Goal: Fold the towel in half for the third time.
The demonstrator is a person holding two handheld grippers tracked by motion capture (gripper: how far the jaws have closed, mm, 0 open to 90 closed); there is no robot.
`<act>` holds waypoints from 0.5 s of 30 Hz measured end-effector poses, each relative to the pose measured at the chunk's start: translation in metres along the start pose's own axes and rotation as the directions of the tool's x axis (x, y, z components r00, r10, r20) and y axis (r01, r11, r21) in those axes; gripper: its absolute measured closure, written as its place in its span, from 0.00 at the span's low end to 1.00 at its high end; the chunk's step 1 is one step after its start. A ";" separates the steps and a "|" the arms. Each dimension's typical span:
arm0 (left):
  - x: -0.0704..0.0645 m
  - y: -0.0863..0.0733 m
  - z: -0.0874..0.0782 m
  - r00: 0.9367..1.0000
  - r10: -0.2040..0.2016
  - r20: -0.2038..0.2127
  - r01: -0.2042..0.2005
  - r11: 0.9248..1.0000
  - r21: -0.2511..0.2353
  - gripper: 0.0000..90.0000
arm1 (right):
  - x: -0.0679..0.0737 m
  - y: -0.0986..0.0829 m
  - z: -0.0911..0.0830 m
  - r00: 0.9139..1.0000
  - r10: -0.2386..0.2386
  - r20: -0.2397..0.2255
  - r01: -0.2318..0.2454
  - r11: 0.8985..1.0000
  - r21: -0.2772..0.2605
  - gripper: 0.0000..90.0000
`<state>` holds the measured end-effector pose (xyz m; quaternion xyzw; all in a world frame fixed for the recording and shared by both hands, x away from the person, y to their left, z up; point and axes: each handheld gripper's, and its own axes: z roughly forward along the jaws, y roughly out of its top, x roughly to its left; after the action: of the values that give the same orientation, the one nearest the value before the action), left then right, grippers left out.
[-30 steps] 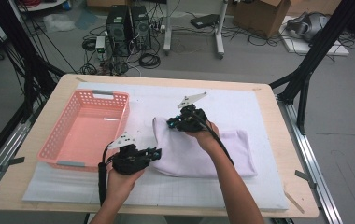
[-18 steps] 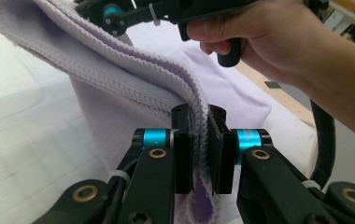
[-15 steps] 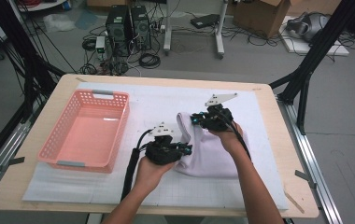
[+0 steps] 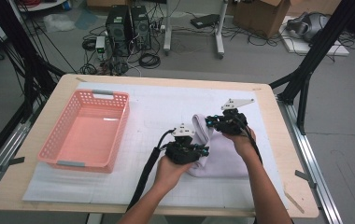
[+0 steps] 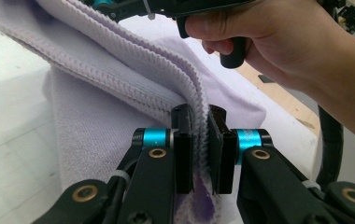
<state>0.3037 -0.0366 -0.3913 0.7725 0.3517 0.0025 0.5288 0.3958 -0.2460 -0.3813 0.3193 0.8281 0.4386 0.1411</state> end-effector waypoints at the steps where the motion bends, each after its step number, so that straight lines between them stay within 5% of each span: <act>1: -0.001 0.000 0.003 1.000 -0.003 0.001 0.003 1.000 0.002 0.91 | -0.001 -0.002 -0.001 1.000 0.000 0.003 0.000 1.000 -0.001 0.92; 11: -0.010 -0.001 0.032 1.000 -0.012 0.007 0.012 1.000 -0.009 0.89 | -0.017 -0.027 -0.009 0.999 0.033 0.033 -0.033 0.999 0.002 0.92; 15: -0.014 -0.001 0.029 1.000 0.029 0.002 -0.028 0.998 -0.053 0.75 | -0.022 -0.032 -0.016 0.998 0.021 0.055 -0.021 1.000 0.003 0.92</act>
<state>0.3037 -0.0683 -0.3995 0.7630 0.3396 0.0183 0.5496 0.3914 -0.2842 -0.3990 0.3403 0.8214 0.4294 0.1585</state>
